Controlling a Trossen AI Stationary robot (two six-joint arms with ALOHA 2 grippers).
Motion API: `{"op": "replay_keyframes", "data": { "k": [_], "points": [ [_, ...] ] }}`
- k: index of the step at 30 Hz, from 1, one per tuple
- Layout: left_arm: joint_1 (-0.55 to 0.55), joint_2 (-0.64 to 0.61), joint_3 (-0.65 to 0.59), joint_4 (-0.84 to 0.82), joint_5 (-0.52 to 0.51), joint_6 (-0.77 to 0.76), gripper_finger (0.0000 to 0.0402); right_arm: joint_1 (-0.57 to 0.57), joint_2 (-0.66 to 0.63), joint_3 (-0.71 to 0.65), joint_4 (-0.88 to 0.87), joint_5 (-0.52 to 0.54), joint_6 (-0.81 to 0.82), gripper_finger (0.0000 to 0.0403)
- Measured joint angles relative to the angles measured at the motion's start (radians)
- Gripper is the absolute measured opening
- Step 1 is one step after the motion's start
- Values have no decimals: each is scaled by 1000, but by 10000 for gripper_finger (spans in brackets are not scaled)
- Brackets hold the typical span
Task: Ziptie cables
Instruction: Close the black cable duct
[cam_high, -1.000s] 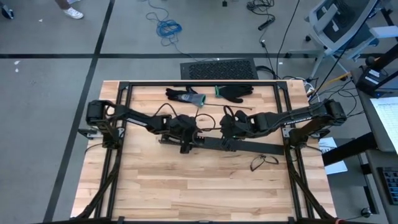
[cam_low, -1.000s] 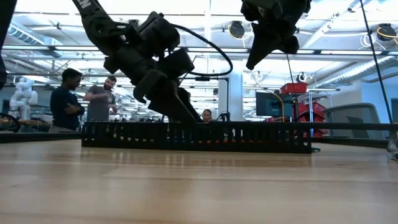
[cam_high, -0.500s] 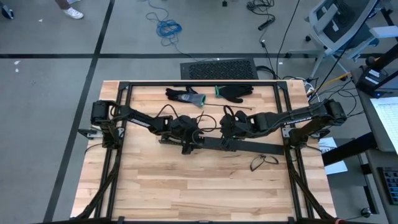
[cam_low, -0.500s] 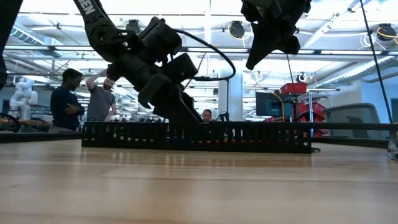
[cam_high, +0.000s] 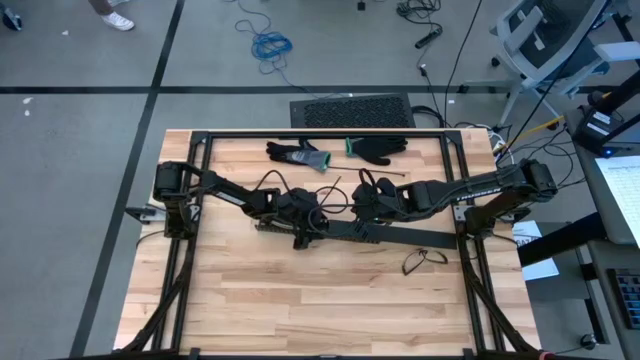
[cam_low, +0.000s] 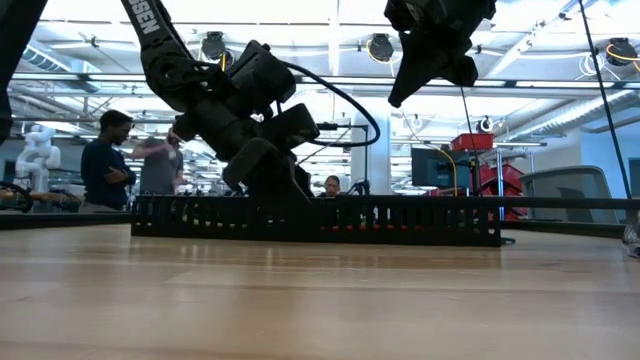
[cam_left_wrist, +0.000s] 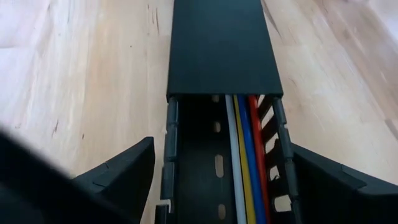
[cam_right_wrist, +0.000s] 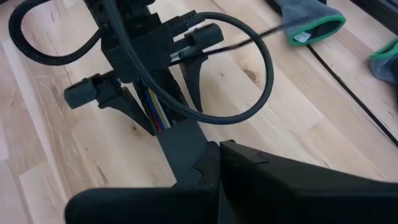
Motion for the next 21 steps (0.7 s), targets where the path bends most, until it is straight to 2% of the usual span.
{"op": "replay_keyframes", "data": {
  "k": [7,13,17,21],
  "points": [
    [2,0,0,44,-3,-47,315,0,0,0,3,0,-2,0],
    [3,0,0,42,-3,-47,279,0,0,0,10,-3,-2,0],
    [3,0,0,41,-4,-47,259,1,12,0,10,-77,5,0],
    [3,0,0,41,-5,-47,256,22,55,0,17,-83,18,0]
  ]
}}
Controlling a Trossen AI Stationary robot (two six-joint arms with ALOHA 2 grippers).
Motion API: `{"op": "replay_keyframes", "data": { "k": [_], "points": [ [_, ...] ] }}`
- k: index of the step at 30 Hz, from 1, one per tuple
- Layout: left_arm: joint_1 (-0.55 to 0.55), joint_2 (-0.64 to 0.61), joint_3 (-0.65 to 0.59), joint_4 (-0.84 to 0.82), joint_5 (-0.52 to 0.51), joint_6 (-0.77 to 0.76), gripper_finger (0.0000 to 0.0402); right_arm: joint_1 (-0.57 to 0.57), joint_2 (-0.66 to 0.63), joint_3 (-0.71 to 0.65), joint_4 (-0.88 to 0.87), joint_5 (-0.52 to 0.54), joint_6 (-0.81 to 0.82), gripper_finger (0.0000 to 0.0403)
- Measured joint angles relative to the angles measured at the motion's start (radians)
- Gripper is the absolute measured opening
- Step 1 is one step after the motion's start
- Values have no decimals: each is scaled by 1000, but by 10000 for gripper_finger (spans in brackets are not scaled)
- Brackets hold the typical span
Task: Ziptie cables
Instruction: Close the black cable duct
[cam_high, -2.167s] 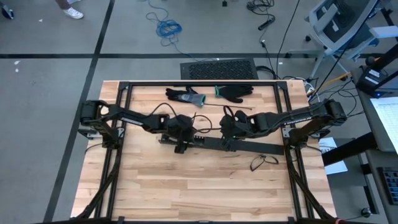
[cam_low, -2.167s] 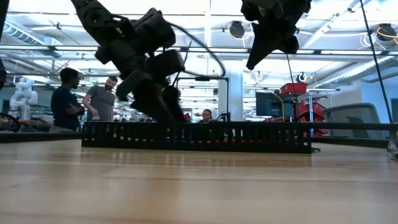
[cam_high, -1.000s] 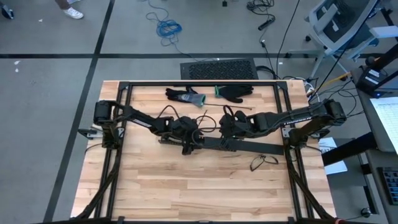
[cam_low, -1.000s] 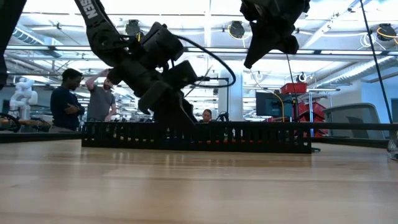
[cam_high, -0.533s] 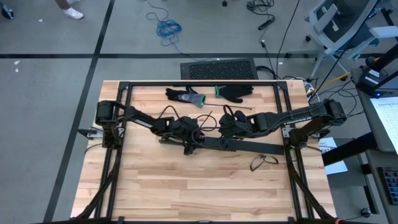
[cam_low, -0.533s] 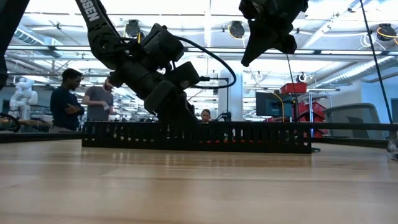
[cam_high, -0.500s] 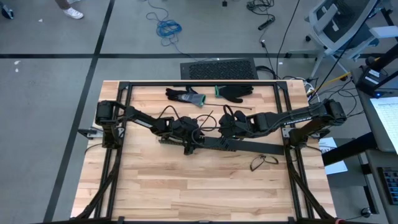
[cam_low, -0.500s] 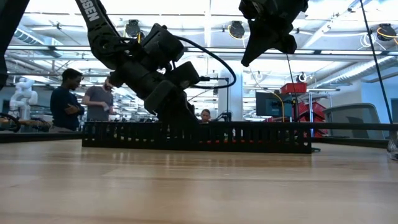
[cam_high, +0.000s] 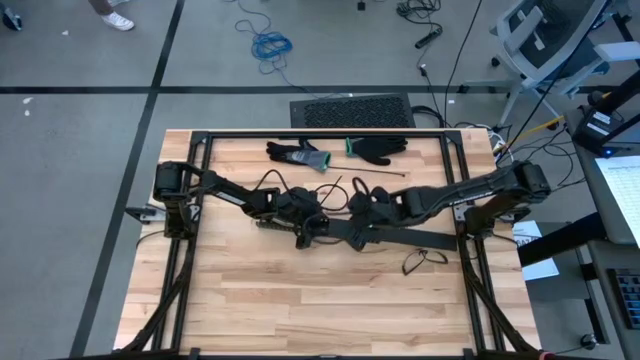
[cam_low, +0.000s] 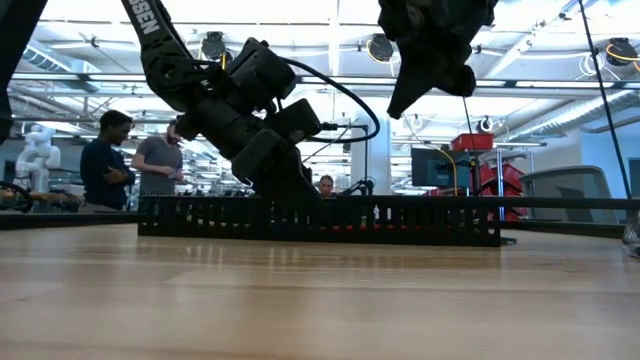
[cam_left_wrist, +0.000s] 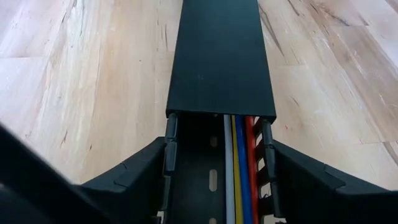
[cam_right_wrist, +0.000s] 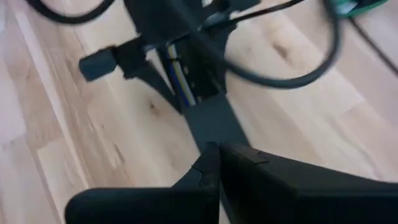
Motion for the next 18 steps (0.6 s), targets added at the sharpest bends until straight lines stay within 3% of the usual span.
{"op": "replay_keyframes", "data": {
  "k": [10,18],
  "points": [
    [0,0,0,-1,1,7,255,17,140,0,101,-49,13,0],
    [0,0,0,-1,2,9,252,8,201,0,152,-26,20,0]
  ]
}}
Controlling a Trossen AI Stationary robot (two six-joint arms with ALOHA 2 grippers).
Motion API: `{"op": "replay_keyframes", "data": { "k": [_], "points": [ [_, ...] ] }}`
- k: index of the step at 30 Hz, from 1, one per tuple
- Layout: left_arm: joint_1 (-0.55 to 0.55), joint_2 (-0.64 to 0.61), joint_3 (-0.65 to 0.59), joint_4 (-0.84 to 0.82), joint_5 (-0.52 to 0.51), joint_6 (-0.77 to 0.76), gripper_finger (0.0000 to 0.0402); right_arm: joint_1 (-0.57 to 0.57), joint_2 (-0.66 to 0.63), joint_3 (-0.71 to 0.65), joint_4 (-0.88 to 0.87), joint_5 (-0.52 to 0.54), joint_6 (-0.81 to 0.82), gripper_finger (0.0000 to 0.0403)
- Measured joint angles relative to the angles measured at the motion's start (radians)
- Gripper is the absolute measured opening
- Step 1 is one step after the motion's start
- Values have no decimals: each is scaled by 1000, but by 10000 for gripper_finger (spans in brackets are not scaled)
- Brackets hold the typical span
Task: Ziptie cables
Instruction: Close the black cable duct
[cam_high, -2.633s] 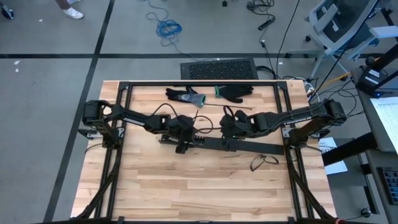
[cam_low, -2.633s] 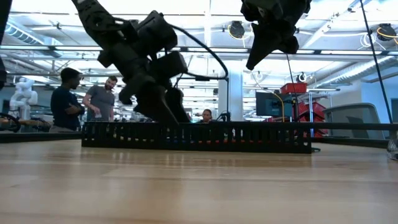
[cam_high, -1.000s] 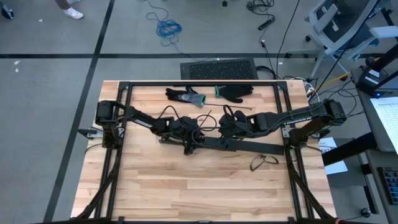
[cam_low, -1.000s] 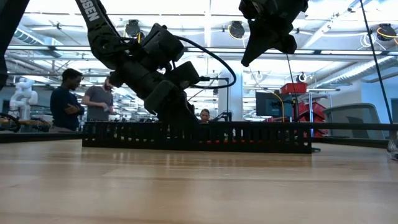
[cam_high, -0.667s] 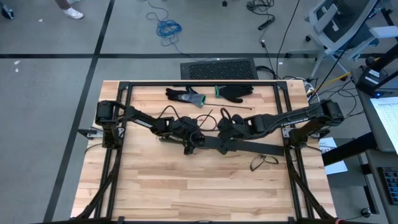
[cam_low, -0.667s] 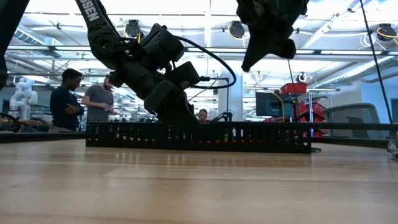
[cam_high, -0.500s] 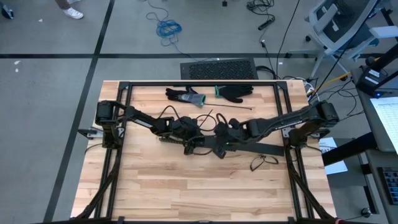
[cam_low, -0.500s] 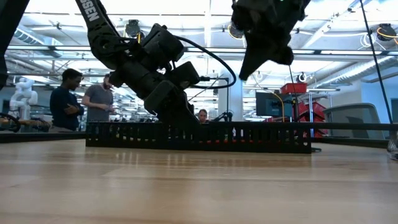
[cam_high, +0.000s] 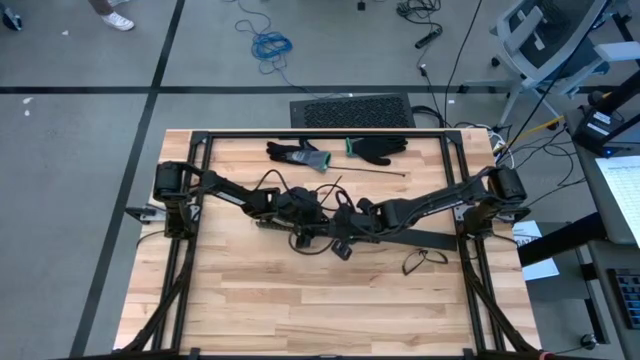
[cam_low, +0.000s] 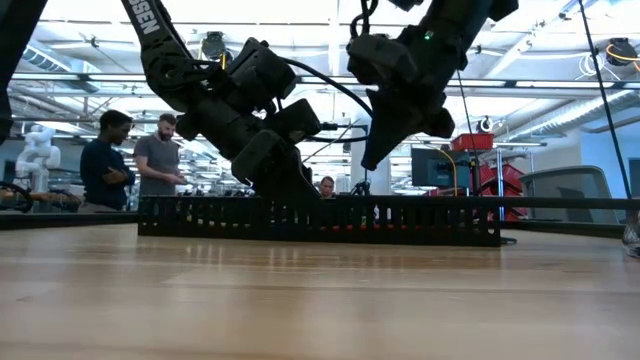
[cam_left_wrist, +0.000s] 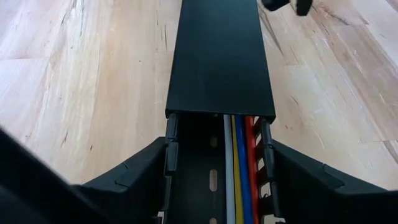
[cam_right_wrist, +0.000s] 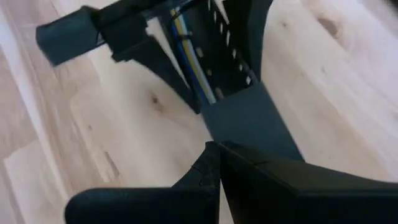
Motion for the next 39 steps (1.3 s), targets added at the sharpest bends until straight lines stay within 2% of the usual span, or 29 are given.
{"op": "replay_keyframes", "data": {
  "k": [7,23,29,35,39],
  "points": [
    [0,0,0,1,-1,-2,217,-35,7,0,-1,7,-16,0],
    [0,0,0,0,-3,-2,217,-18,16,0,-153,5,-33,0],
    [0,0,0,-1,-4,-2,218,-17,17,0,-280,4,-1,0],
    [0,0,0,-2,-4,-1,218,0,-15,0,-336,3,-4,0],
    [0,0,0,-3,-4,-1,218,20,-44,0,-445,-1,12,0]
  ]
}}
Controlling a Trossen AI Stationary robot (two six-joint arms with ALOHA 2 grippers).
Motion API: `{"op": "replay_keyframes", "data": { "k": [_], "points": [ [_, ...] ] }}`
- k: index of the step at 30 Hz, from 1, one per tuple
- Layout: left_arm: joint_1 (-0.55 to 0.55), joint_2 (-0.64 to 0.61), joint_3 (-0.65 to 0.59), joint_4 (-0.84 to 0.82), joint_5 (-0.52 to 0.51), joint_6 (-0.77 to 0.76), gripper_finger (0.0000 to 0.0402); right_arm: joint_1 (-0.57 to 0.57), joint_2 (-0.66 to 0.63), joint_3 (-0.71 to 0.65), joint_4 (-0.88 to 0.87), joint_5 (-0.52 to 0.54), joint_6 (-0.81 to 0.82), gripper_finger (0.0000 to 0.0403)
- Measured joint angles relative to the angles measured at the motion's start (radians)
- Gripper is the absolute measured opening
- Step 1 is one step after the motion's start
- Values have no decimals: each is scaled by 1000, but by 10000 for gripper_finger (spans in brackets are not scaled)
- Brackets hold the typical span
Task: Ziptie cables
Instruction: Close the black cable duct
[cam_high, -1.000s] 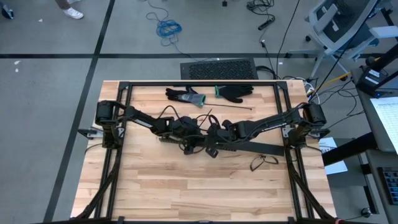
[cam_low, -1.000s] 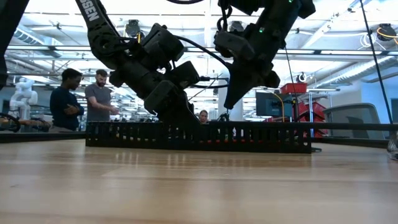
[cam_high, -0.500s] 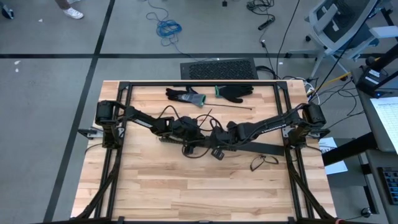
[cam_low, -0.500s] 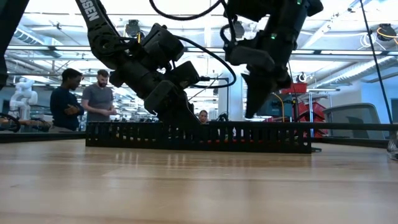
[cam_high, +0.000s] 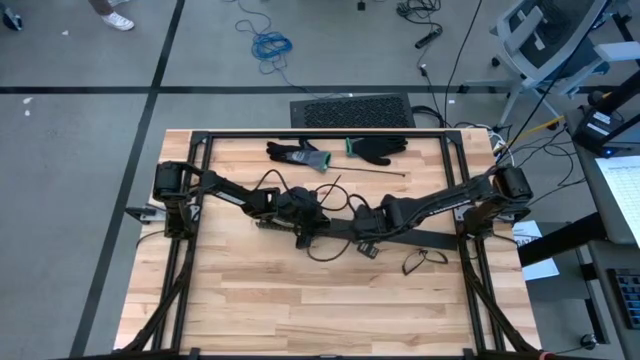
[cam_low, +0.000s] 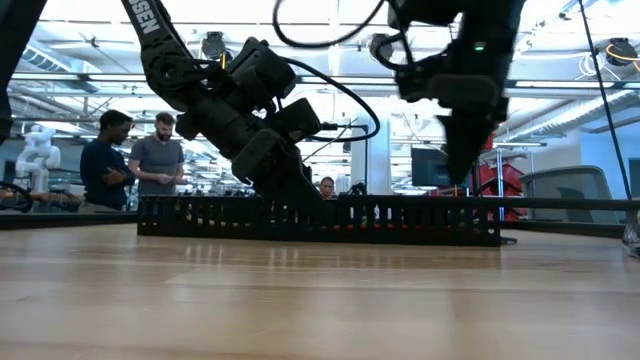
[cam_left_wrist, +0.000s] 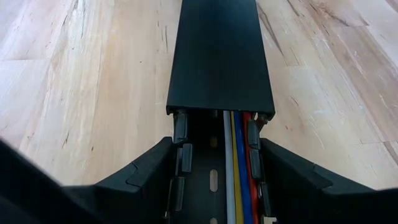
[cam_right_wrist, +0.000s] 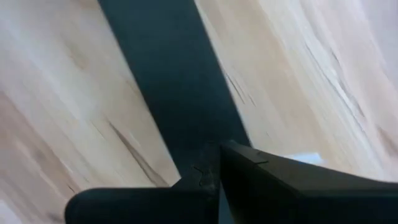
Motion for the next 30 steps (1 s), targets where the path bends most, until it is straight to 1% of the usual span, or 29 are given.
{"op": "replay_keyframes", "data": {
  "k": [3,7,16,27,30],
  "points": [
    [0,0,0,0,0,1,218,14,-12,0,-96,-1,17,0],
    [0,0,0,-1,0,16,218,23,-11,0,-137,-18,18,0],
    [0,0,0,-1,-1,20,218,22,-6,0,-111,-20,0,0],
    [0,0,0,-1,-2,19,218,22,96,3,-49,-2,-70,0],
    [0,0,0,-2,-2,19,218,15,105,3,-20,-2,-77,0]
  ]
}}
